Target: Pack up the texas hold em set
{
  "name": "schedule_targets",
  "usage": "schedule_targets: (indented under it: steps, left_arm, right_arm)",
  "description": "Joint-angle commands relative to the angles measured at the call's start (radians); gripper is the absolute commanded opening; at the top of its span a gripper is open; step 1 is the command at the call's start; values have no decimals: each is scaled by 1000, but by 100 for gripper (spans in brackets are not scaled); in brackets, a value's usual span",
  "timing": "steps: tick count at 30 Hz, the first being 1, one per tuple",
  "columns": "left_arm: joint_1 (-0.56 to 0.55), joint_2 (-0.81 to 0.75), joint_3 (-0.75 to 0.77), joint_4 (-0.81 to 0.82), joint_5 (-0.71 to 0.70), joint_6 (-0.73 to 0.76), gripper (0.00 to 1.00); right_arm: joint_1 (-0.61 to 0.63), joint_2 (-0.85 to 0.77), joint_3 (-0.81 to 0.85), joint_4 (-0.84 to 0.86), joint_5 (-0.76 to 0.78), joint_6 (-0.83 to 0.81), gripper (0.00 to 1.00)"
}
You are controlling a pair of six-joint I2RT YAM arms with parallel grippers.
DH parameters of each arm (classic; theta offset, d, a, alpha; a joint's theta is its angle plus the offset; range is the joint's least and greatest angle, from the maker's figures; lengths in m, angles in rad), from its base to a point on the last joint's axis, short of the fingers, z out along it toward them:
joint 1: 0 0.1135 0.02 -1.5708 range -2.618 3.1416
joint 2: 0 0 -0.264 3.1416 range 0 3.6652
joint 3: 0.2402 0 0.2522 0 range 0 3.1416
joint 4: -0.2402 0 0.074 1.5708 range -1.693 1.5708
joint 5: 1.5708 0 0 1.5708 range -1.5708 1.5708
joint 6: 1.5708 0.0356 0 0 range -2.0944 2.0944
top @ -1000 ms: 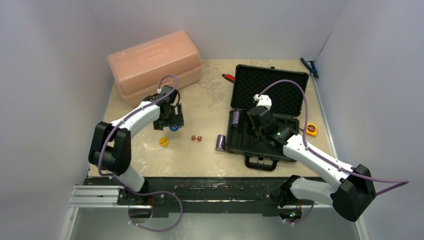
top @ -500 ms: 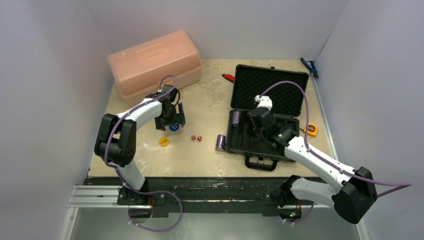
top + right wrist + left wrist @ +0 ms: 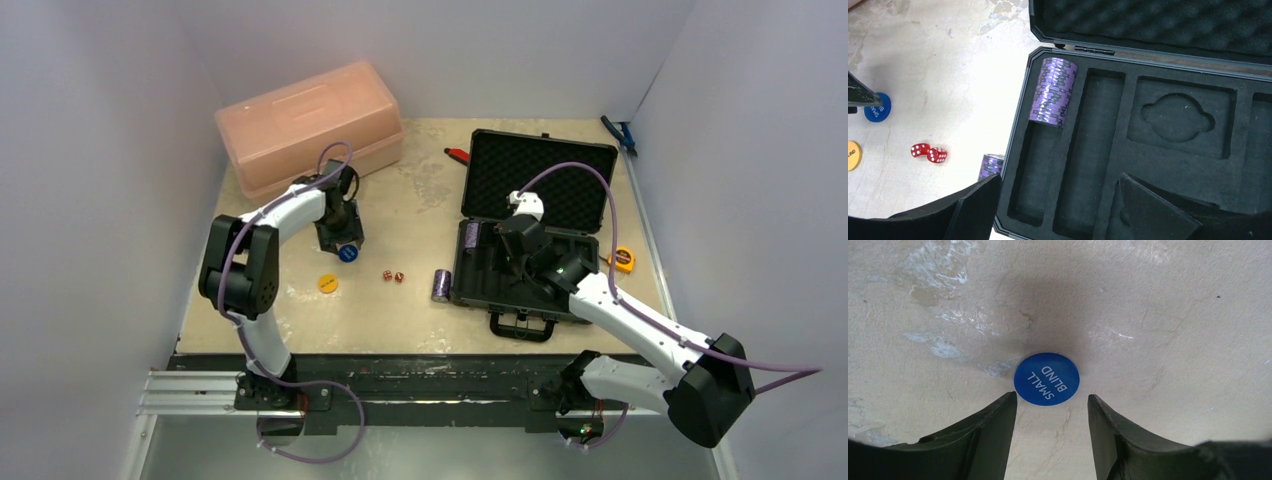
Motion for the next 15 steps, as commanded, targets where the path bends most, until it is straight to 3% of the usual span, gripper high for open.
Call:
schedule_targets:
  steps: [1,10,15]
  left_arm:
    - [8,18,57,-72,28,-37,52]
    - [17,20,64,-92,58,-54,54]
    - [17,-121,16,-27,32,-32,51]
  right_arm:
    - [-4,-5,-5,30,-7,5,92]
    - [-5,-16,-13,33,-15,3,91]
    - [-4,-29,-14,94,-122,-47,91]
